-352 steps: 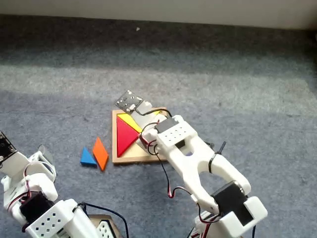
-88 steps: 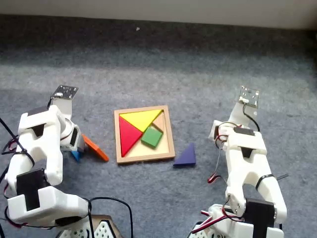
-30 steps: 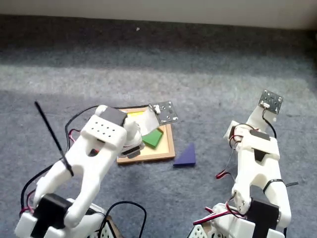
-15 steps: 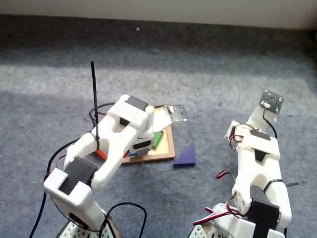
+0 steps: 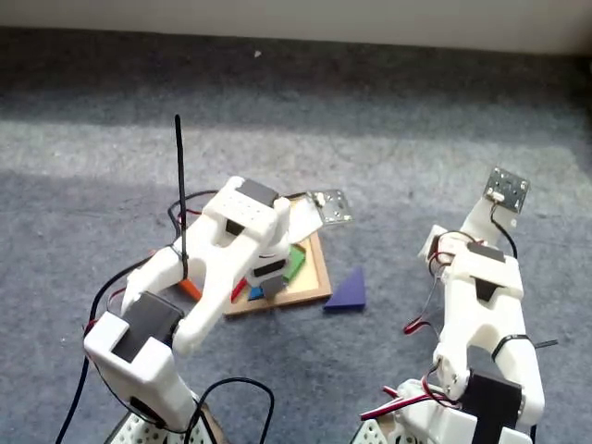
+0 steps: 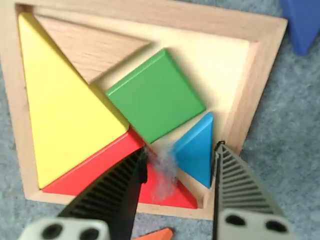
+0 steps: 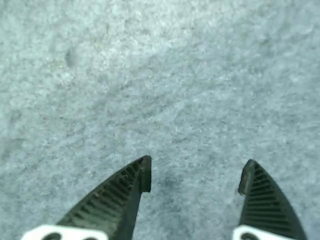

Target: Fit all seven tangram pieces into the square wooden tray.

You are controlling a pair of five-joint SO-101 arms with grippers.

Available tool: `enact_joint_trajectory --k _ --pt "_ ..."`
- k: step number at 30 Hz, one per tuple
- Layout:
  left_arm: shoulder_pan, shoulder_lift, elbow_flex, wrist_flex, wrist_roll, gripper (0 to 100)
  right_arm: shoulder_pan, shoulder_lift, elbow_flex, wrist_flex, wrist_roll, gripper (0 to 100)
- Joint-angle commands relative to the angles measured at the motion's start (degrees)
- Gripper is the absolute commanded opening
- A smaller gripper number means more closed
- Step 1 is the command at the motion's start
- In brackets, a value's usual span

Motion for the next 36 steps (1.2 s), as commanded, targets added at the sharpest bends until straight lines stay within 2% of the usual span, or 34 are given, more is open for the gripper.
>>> enact_joint_trajectory --k 1,9,17,25,36 --pt "1.5 -0.5 -3.6 0.0 1.7 24 0.2 -0.5 -2.5 -1.0 -0.6 27.4" --pt "-2.5 -8.5 -5.7 3.0 3.2 24 0.2 -0.4 -2.5 -1.0 -0.6 27.4" --pt "-3.5 -20.6 7.3 2.7 3.2 24 0.2 -0.4 -2.5 -1.0 -0.5 27.4" --pt "-5.6 -26.6 20.1 -9.5 6.4 24 0.2 -0.3 -2.5 -1.0 -0.6 27.4" --pt "-7.3 -26.5 28.2 -25.8 6.5 24 0.2 -0.3 -2.5 -1.1 -0.5 27.4"
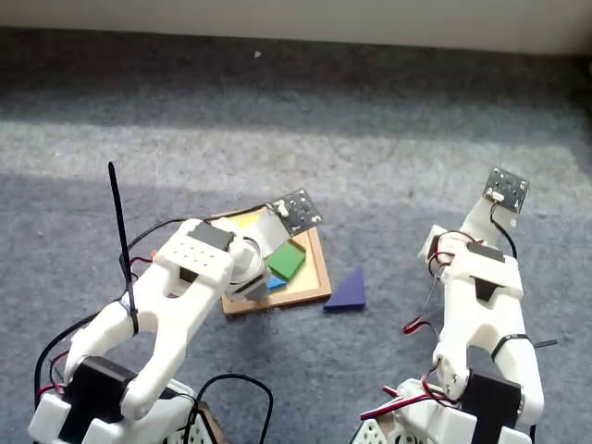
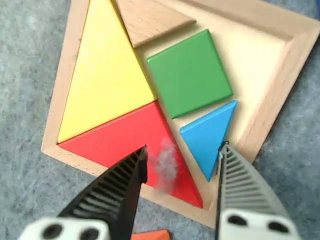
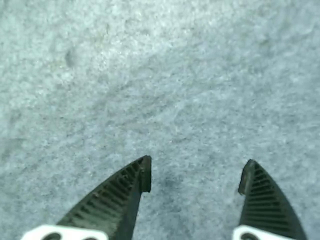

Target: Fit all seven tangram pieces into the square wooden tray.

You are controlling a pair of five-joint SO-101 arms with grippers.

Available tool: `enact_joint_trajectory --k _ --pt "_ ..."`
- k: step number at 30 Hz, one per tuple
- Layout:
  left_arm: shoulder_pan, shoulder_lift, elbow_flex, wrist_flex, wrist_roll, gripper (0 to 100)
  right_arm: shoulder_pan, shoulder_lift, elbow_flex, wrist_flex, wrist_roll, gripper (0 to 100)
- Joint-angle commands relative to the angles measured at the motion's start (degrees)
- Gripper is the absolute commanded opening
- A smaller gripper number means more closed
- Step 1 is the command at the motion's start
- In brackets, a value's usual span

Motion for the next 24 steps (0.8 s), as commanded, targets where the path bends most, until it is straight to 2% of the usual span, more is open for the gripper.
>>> enact_joint_trajectory --k 1,7,13,17,24 --pt "-2.0 -2.0 0.7 -5.8 0.6 24 0.2 -0.3 -2.5 -1.1 -0.5 27.4" --pt "-2.3 2.4 -0.2 -7.0 0.6 24 0.2 -0.3 -2.5 -1.1 -0.5 27.4" --pt "-2.4 9.9 -7.4 -7.0 0.9 24 -0.3 -0.3 -2.5 -1.1 -0.4 27.4" --pt "-2.4 11.3 -11.1 -7.0 4.9 23 -0.7 -0.3 -2.5 -1.1 -0.3 27.4" --pt "-2.3 11.0 -12.3 -6.9 5.4 23 -0.7 -0.3 -2.5 -1.1 -0.3 27.4"
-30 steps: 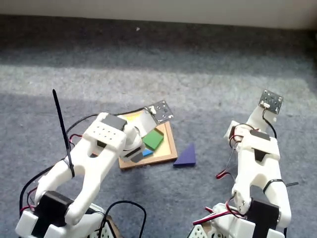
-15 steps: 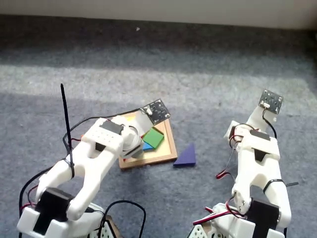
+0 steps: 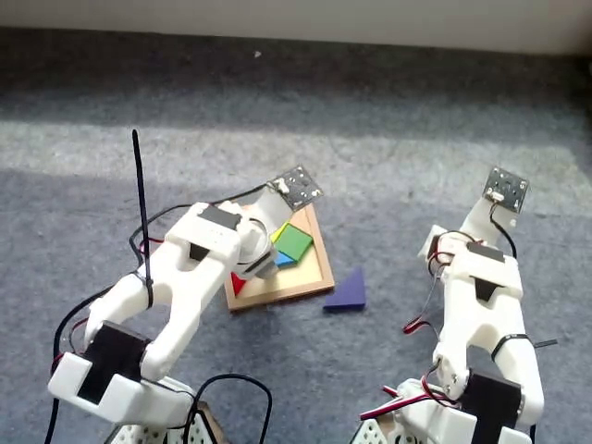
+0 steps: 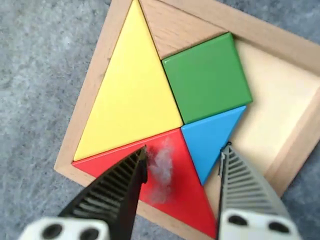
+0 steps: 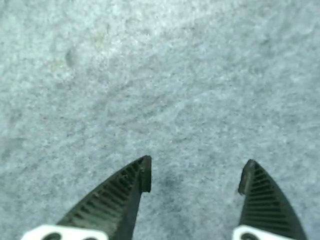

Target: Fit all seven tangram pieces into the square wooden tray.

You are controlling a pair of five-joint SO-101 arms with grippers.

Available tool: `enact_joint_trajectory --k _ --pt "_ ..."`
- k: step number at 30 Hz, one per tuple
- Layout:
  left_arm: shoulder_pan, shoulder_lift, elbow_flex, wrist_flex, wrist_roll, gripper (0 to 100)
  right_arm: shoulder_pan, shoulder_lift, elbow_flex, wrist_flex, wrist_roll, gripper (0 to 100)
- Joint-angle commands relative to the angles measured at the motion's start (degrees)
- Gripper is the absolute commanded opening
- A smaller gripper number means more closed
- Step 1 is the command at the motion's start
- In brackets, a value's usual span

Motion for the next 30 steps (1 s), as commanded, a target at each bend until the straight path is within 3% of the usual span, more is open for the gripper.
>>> enact_joint_trajectory --k 1,10,16,24,30 --pt "-0.6 -0.5 -3.7 -0.6 0.9 23 -0.7 -0.3 -2.5 -1.1 -0.3 27.4" --pt "-0.8 -14.5 -3.9 9.5 1.1 23 -0.7 -0.3 -2.5 -1.1 -0.3 27.4" --pt "-8.5 -22.5 -3.9 17.9 1.1 23 -0.7 -0.3 -2.5 -1.1 -0.3 27.4" --pt "-21.2 -23.1 -1.5 21.0 13.2 23 -0.7 -0.3 -2.5 -1.1 -0.3 27.4" --pt "-25.9 -22.7 1.7 21.0 19.9 23 -0.7 -0.3 -2.5 -1.1 -0.3 27.4"
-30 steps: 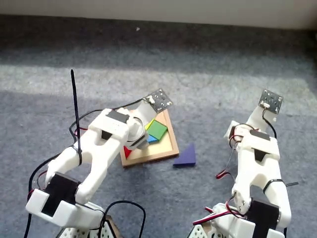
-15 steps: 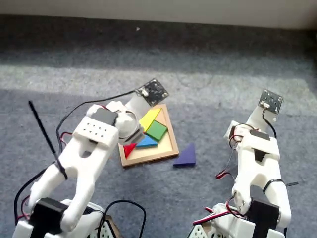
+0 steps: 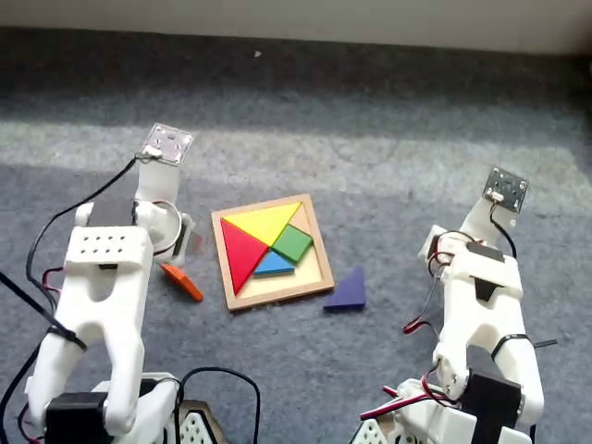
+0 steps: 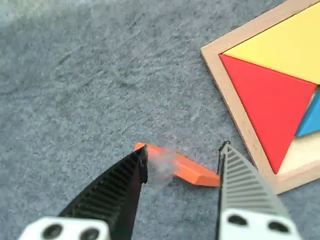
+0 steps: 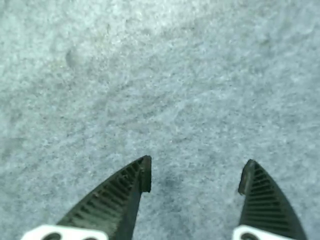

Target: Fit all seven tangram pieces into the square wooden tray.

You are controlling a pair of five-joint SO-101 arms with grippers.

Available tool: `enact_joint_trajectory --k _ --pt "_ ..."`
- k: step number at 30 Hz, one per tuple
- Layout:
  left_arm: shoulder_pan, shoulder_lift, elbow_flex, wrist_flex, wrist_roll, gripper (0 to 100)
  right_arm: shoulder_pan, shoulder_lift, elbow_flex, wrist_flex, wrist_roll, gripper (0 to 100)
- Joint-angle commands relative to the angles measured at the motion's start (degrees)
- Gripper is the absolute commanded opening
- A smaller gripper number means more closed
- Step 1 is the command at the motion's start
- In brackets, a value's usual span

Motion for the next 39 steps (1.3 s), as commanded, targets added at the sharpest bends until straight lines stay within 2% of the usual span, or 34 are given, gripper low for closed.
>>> enact_joint_trajectory --k 1,6,14,20,39 --pt "-2.2 -1.5 1.9 0.4 5.2 23 -0.7 -0.3 -2.5 -1.1 -0.3 27.4" --pt "-2.2 -1.5 6.4 0.2 6.2 23 -0.7 -0.3 -2.4 -1.1 -0.3 27.4" --pt "-2.2 -1.5 16.5 -12.9 6.3 23 -0.7 -0.3 -2.4 -1.1 -0.3 27.4" --pt "-2.2 -1.3 17.0 -13.5 6.3 22 -0.7 -0.3 -2.4 -1.1 -0.3 27.4" --pt "-1.8 -1.3 18.9 -17.6 5.9 7 -0.7 -0.3 -2.1 -1.1 -0.3 27.4"
